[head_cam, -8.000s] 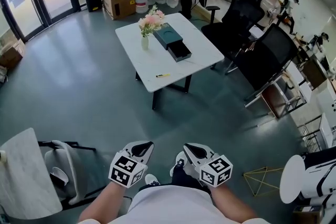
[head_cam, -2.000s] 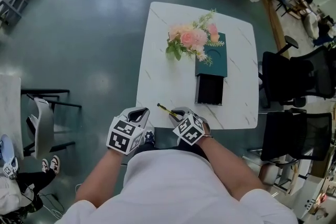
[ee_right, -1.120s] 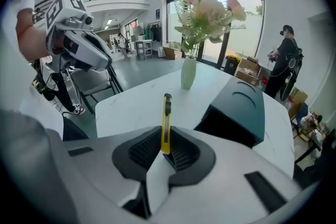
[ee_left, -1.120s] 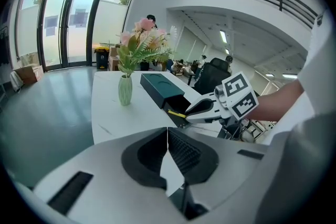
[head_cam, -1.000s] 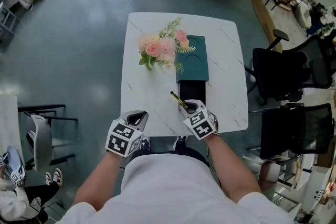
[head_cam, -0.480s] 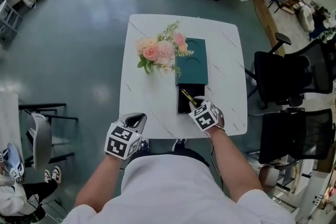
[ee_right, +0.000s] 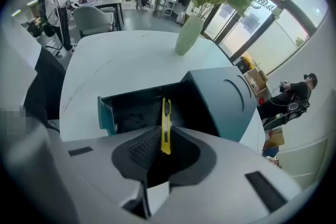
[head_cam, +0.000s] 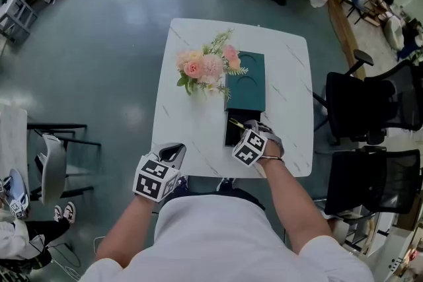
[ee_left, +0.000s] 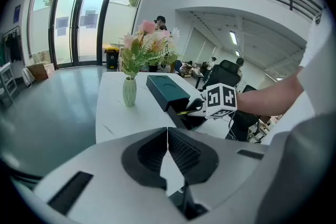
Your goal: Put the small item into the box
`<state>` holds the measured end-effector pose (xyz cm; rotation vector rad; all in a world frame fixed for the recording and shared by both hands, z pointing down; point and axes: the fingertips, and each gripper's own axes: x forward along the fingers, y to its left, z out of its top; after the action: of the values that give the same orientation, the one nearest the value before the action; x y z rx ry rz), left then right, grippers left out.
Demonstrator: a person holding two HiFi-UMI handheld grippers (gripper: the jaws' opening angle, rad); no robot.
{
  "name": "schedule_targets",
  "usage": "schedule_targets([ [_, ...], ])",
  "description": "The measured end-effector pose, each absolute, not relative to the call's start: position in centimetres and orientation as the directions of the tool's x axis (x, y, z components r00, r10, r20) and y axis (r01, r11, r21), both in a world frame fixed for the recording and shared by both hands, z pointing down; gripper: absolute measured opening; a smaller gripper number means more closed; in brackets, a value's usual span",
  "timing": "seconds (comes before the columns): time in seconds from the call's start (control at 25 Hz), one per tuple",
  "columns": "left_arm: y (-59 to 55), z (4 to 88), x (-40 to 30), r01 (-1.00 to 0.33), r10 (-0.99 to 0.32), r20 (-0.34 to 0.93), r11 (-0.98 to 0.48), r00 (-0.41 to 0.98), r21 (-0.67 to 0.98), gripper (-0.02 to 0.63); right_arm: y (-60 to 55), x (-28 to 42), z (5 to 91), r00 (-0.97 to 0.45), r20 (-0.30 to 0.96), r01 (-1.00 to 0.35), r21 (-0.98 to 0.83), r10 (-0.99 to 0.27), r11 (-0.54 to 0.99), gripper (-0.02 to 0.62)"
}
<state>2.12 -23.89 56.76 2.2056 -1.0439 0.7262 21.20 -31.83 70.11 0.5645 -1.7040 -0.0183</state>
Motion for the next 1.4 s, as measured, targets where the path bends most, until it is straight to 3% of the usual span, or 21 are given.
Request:
schedule_targets([
  [0.48,-24.2,56.5,4.9,-0.842,-0.528,0.682,-0.472,0.506,0.259,0.017,-31.1,22.1,68.9,-0.205,0.914,-0.367,0.259,-0.349,0.894,0.074],
  [0.72,-24.3,55.8,7.3,-0.862,-0.560,0.675,-0.444,0.481,0.246,0.017,-30.0,22.7,65.5,-0.334,0.875,-0.430,0.188,-0.349,0.883,0.072],
  [1.04,-22.8,55.1,10.4,-0.881,-0.616,0.645,-0.421,0.453,0.217,0.017,-27.5,24.0,60.8,-0.610,0.706,-0.617,-0.136,-0.361,0.775,0.070],
  [1.16,-22.0,54.7,11.3,-0.875,-0.616,0.638,-0.436,0.462,0.213,0.017,-26.4,24.6,59.0,-0.679,0.618,-0.641,-0.235,-0.397,0.731,0.036],
  [1.4,-20.2,53.6,11.1,-0.853,-0.602,0.632,-0.482,0.487,0.199,0.017,-24.0,24.8,56.2,-0.718,0.537,-0.634,-0.242,-0.443,0.734,0.015],
])
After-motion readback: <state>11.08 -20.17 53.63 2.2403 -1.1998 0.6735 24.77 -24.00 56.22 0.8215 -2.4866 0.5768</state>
